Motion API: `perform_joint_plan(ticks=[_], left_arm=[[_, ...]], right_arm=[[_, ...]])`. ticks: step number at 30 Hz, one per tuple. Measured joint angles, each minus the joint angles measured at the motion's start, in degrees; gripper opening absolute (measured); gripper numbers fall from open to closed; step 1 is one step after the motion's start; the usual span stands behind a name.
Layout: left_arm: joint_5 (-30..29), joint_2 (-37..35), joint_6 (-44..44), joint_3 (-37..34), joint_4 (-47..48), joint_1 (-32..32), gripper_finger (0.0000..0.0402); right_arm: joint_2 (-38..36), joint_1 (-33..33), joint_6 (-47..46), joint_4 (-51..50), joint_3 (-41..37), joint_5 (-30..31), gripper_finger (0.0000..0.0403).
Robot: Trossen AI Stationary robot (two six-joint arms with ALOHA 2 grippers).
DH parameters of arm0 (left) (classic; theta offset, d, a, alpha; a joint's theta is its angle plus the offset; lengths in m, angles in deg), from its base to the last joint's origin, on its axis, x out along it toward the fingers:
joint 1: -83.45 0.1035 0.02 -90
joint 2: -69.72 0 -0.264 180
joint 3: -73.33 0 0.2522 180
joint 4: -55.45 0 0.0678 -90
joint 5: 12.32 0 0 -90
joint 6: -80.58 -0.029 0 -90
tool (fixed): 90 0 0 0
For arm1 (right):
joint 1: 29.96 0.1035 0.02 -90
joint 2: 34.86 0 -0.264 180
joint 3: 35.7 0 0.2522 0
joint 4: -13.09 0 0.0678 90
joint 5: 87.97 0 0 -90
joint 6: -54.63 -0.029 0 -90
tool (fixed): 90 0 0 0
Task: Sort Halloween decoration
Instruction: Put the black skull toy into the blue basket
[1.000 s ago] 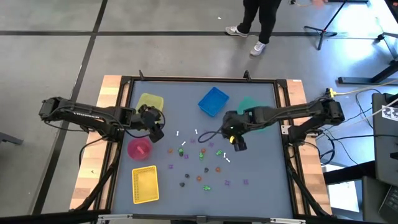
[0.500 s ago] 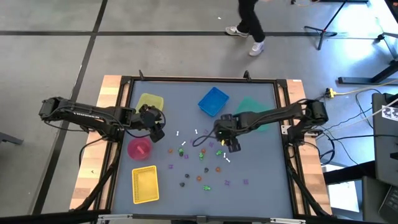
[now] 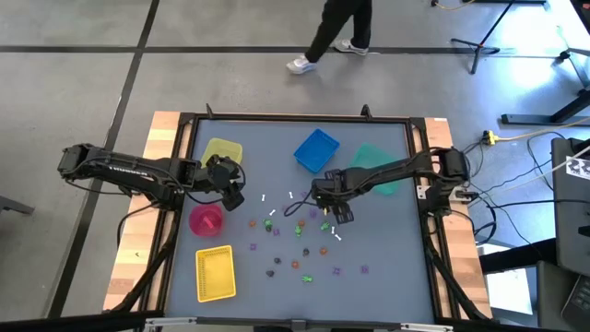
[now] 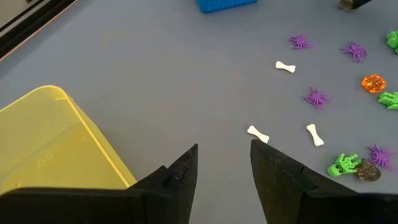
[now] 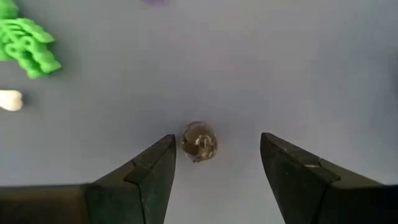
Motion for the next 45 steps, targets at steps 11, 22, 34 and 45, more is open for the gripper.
perform_joint_plan(ticks=[11,22,34,45], left_arm=[[0.00,0.00,-0.01,0.00,0.00,0.02,0.0132],[0.00,0.00,-0.01,0.00,0.00,0.01,0.0132],[0.00,0.00,0.00,0.00,0.02,0.01,0.0132],[0.00,0.00,0.00,0.00,0.01,0.01,0.0132]], right_arm=[[0.51,-1.50,0.90,0.20,0.02,-3.49,0.0197],[0.54,-1.50,1.31,1.23,0.02,-3.99,0.0118],[0.56,-1.50,1.31,1.16,0.02,-3.89,0.0106],[0.54,-1.50,1.31,-0.63,0.60,-3.85,0.0106]])
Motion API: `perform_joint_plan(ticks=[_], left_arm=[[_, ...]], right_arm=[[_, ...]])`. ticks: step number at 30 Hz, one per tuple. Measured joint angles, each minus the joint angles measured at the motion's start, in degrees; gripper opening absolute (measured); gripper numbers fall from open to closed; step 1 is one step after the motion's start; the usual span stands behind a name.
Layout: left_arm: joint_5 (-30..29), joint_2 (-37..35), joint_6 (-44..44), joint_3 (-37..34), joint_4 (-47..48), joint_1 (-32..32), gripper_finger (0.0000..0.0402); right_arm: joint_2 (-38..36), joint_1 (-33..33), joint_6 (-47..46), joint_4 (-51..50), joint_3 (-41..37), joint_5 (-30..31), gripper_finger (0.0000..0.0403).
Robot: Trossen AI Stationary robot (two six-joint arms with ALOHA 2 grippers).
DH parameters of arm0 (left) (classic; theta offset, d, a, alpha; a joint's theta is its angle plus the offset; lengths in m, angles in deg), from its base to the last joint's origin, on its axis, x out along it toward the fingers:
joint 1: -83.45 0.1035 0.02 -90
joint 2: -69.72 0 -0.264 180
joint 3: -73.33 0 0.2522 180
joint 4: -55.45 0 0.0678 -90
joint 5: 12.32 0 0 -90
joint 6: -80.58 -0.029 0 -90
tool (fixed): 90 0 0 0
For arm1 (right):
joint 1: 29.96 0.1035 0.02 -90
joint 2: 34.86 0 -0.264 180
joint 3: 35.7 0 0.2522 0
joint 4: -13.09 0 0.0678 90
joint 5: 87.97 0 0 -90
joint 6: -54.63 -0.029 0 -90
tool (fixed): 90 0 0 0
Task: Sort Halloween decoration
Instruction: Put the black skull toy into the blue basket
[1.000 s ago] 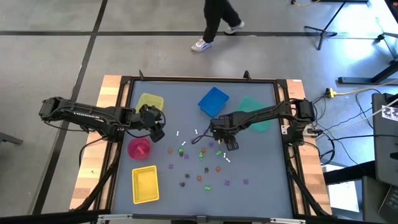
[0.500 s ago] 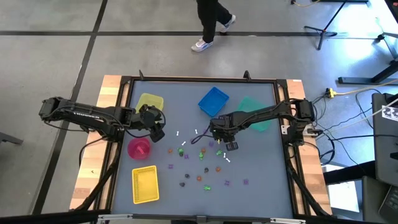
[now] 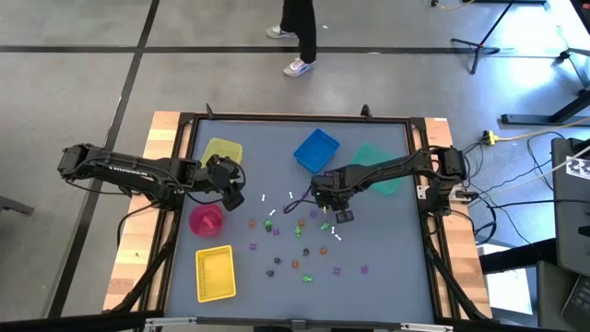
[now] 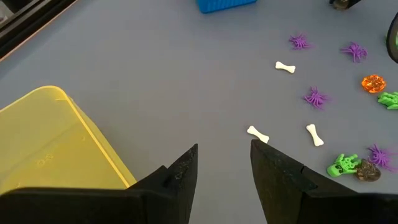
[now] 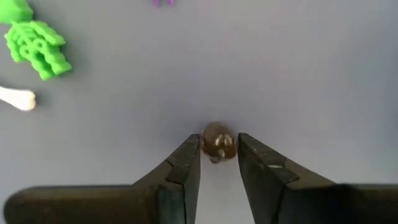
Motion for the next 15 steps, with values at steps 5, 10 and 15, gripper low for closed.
perform_joint_plan(ticks=[5,10,15], left_arm=[[0.00,0.00,0.00,0.00,-0.01,0.02,0.0132],[0.00,0.00,0.00,0.01,0.02,0.00,0.0132],[0.00,0.00,0.00,0.02,-0.01,0.00,0.0132]], right_arm=[[0.00,0.00,0.00,-4.49,3.43,0.00,0.0106],[-0.01,0.00,0.02,-7.36,7.90,0.36,0.0106],[-0.01,-0.01,0.04,-7.88,10.04,0.94,0.0106]])
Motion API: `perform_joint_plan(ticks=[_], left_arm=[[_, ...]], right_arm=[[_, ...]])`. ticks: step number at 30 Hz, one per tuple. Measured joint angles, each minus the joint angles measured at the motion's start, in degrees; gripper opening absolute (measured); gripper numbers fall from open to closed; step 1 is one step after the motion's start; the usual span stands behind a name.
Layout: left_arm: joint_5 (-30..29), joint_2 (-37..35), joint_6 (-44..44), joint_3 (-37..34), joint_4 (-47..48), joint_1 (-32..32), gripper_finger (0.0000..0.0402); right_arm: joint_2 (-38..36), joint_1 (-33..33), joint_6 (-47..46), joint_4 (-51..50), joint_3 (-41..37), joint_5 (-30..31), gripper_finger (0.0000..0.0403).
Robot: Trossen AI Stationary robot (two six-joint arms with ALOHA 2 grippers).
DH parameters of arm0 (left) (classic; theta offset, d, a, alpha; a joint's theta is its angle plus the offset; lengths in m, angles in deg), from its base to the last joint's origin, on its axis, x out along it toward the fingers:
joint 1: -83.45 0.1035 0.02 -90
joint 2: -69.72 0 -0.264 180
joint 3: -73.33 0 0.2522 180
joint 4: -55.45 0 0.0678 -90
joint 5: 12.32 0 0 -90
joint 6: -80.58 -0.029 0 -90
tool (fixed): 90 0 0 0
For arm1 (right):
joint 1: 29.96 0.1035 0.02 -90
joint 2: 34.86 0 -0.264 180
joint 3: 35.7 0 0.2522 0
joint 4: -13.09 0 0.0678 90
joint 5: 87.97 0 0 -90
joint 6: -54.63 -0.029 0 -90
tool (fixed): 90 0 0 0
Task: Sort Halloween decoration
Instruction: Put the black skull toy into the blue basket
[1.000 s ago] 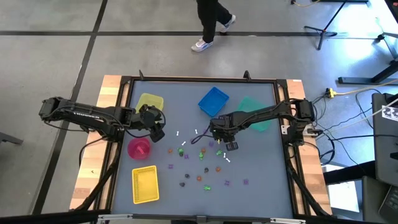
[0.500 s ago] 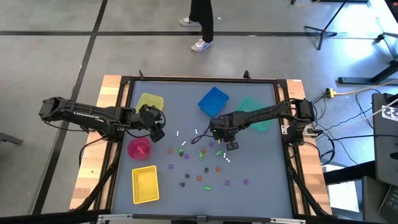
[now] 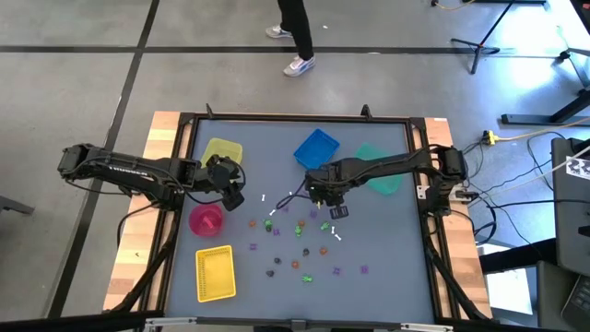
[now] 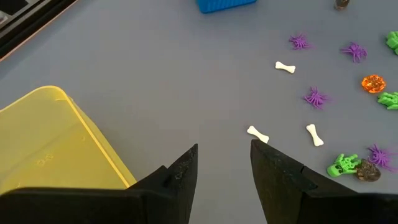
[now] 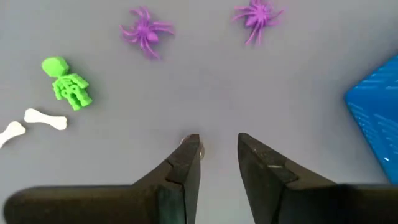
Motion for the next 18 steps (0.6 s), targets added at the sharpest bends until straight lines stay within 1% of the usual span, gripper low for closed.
perform_joint_plan(ticks=[11,14,18], left_arm=[[0.00,0.00,0.00,0.00,0.00,0.00,0.0132],[0.00,0.00,0.00,0.00,0.00,-0.01,0.0132],[0.01,0.02,0.00,0.00,-0.02,-0.01,0.0132]], right_arm=[[0.00,0.00,0.00,-2.57,-0.04,-1.44,0.0106],[0.76,0.01,-0.02,-2.60,-0.04,-1.67,0.0106],[2.58,0.01,-0.02,-2.94,-0.06,-3.56,0.0106]])
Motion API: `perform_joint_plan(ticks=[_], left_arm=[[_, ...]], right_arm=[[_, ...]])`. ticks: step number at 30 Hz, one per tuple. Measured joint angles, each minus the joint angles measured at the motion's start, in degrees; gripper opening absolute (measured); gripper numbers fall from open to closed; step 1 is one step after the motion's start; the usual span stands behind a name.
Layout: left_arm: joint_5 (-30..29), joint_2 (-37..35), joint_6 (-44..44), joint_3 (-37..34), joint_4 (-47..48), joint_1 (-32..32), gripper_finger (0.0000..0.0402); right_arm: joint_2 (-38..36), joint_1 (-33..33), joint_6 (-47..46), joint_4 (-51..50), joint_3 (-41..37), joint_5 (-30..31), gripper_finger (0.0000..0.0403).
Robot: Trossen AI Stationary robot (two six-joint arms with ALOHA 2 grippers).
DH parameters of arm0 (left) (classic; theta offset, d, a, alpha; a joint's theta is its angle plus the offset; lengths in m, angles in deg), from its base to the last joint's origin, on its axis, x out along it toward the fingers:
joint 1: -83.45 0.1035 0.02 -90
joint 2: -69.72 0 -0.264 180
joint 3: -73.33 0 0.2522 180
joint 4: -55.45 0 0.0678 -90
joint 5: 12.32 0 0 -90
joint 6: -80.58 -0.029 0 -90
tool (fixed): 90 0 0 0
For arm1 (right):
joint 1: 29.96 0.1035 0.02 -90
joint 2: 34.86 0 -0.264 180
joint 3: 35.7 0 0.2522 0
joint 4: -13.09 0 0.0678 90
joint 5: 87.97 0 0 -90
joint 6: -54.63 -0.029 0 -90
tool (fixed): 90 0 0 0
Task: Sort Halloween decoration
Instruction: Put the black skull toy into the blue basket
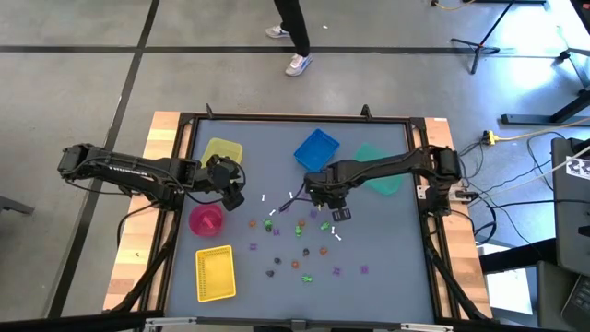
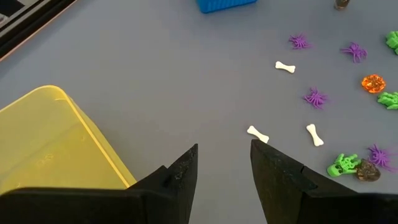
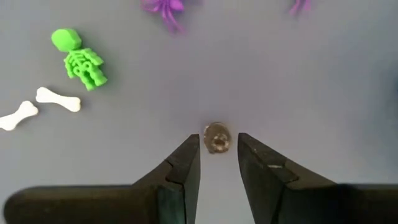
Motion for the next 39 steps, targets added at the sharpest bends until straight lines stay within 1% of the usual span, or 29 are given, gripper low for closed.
perform_joint_plan(ticks=[4,10,13,18,21,30,39], left_arm=[[-0.01,0.00,0.00,0.02,-0.17,0.00,0.0132],[0.01,0.00,0.00,0.04,-0.37,0.00,0.0132],[0.00,0.00,0.00,0.04,-0.39,0.00,0.0132],[0.01,0.00,0.00,0.04,-0.39,0.00,0.0132],[0.00,0.00,0.00,0.04,-0.39,0.02,0.0132],[0.03,0.00,0.00,0.04,-0.64,0.00,0.0132],[0.01,0.00,0.00,0.04,-0.87,0.02,0.0132]], right_arm=[[1.33,0.00,0.02,0.15,-0.02,0.31,0.0106],[1.38,0.00,0.04,0.10,-0.02,3.06,0.0106],[1.38,0.00,0.04,-0.28,-0.02,2.98,0.0106],[1.38,0.00,0.03,-0.24,-0.02,1.10,0.0106],[1.43,0.00,0.04,-0.05,-0.02,1.13,0.0106],[4.78,0.00,0.05,0.84,-1.36,1.98,0.0106],[4.75,0.00,0.05,1.03,-2.01,2.42,0.0106]])
